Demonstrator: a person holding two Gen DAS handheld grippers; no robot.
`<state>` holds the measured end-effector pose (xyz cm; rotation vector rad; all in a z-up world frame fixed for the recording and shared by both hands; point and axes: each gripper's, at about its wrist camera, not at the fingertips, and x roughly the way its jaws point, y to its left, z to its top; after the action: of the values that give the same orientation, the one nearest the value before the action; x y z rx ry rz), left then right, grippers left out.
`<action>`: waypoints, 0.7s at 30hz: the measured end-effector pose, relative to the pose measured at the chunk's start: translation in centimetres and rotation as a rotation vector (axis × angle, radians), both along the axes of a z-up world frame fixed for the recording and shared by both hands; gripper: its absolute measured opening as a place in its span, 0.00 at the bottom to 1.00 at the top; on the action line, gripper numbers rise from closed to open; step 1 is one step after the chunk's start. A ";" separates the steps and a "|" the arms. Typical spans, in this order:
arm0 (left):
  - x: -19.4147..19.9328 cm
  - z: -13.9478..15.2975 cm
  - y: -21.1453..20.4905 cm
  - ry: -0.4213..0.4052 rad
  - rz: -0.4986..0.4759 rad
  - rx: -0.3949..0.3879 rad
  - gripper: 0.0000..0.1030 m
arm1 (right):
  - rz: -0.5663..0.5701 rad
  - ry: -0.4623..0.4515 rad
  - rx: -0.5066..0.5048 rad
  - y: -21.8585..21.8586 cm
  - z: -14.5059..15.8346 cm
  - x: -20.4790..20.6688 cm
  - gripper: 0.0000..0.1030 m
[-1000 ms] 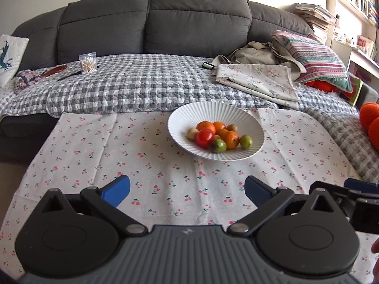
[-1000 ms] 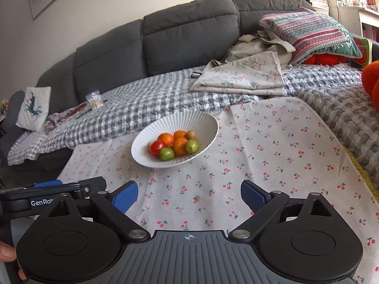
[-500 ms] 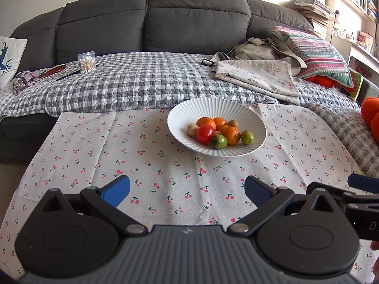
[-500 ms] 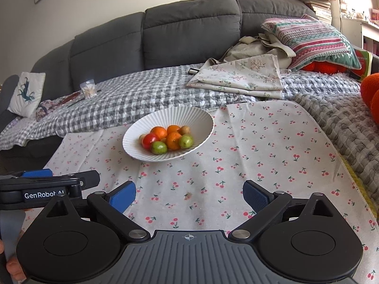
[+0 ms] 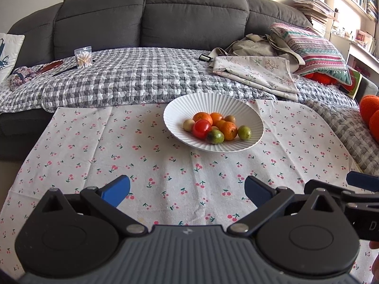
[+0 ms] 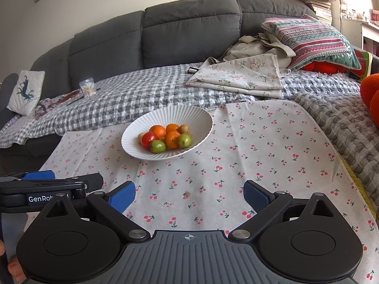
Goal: Organize fruits
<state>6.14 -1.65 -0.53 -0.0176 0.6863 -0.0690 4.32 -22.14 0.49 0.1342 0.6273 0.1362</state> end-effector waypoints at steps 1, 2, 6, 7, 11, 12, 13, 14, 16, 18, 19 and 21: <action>0.0 0.0 0.0 0.002 -0.002 -0.003 0.99 | 0.001 0.001 -0.001 0.1 0.0 0.0 0.96; 0.0 0.0 0.0 0.004 -0.004 -0.005 0.99 | 0.002 0.002 -0.002 0.1 -0.1 0.0 0.96; 0.0 0.0 -0.1 0.004 -0.010 -0.008 0.99 | 0.004 0.004 -0.004 0.2 0.0 0.0 0.96; 0.0 0.0 -0.1 0.003 -0.011 -0.008 0.99 | 0.005 0.004 -0.004 0.2 0.0 0.0 0.96; 0.0 0.0 -0.1 0.004 -0.015 -0.010 0.99 | 0.005 0.003 -0.005 0.1 0.0 0.0 0.96; 0.0 -0.1 -0.1 0.004 -0.016 -0.010 0.99 | 0.006 0.003 -0.005 0.1 0.0 0.0 0.96; 0.0 -0.1 -0.1 0.004 -0.017 -0.010 0.99 | 0.006 0.004 -0.005 0.1 0.0 0.0 0.96; 0.0 -0.1 -0.1 0.005 -0.018 -0.010 0.99 | 0.007 0.005 -0.006 0.3 -0.1 0.0 0.96; 0.0 -0.1 -0.2 0.006 -0.021 -0.010 0.99 | 0.008 0.006 -0.008 0.4 -0.1 0.0 0.96; 0.0 -0.1 -0.2 0.007 -0.025 -0.012 0.99 | 0.009 0.005 -0.008 0.4 -0.2 0.0 0.96; 0.0 -0.2 -0.3 0.008 -0.026 -0.012 0.99 | 0.009 0.005 -0.008 0.4 -0.2 0.0 0.96; 0.0 -0.2 -0.3 0.007 -0.026 -0.011 0.99 | 0.009 0.005 -0.008 0.4 -0.2 0.0 0.96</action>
<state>6.11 -1.91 -0.70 -0.0197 0.6932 -0.0983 4.32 -21.74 0.31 0.1238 0.6338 0.1421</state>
